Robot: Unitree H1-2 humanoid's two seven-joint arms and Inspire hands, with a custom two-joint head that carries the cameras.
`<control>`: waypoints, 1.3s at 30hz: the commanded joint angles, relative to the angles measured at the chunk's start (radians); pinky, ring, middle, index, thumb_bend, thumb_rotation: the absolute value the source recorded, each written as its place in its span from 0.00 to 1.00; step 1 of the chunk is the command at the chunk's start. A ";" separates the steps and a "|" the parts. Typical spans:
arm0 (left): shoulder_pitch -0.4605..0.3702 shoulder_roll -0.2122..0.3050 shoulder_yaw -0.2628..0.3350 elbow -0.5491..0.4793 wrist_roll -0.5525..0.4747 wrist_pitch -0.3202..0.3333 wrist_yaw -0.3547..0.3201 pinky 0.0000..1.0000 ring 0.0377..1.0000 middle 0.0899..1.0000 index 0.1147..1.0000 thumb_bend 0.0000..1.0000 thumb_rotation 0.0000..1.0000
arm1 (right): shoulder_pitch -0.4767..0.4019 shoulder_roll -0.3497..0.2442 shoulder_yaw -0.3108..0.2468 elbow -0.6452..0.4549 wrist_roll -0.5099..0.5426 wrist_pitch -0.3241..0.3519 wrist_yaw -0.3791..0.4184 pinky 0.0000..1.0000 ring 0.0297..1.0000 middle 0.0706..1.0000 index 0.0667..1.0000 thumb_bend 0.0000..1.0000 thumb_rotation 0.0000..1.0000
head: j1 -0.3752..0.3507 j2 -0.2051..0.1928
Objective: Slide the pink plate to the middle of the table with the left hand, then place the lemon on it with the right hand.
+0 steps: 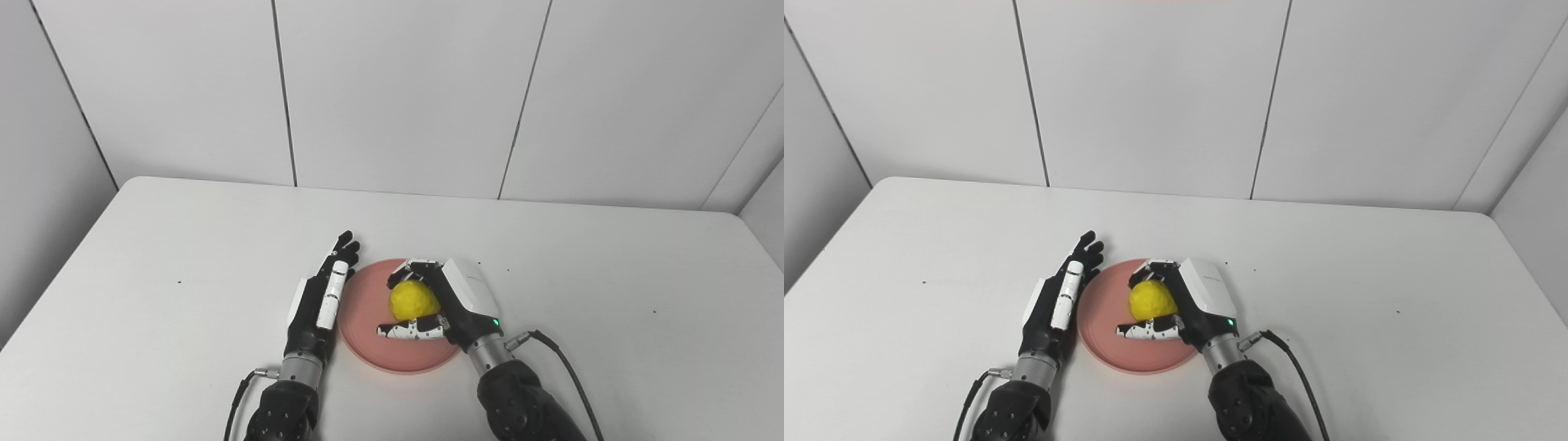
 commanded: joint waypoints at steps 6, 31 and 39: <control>-0.023 -0.014 -0.009 -0.030 0.007 -0.019 -0.001 0.96 0.94 0.93 0.91 0.51 1.00 | -0.051 -0.011 0.012 0.029 -0.041 -0.077 -0.024 0.29 0.34 0.36 0.49 0.51 0.00 | -0.006 -0.004; -0.029 -0.006 0.005 -0.032 -0.019 -0.038 -0.013 0.96 0.94 0.92 0.91 0.51 1.00 | 0.071 -0.048 -0.108 -0.193 0.142 -0.315 -0.073 0.95 0.98 1.00 1.00 0.70 0.92 | -0.008 -0.004; -0.024 0.015 0.009 -0.044 -0.029 -0.043 -0.030 0.99 0.96 0.94 0.92 0.55 1.00 | 0.116 -0.029 -0.167 -0.224 0.250 -0.276 -0.024 0.99 1.00 1.00 1.00 0.65 0.94 | -0.005 0.001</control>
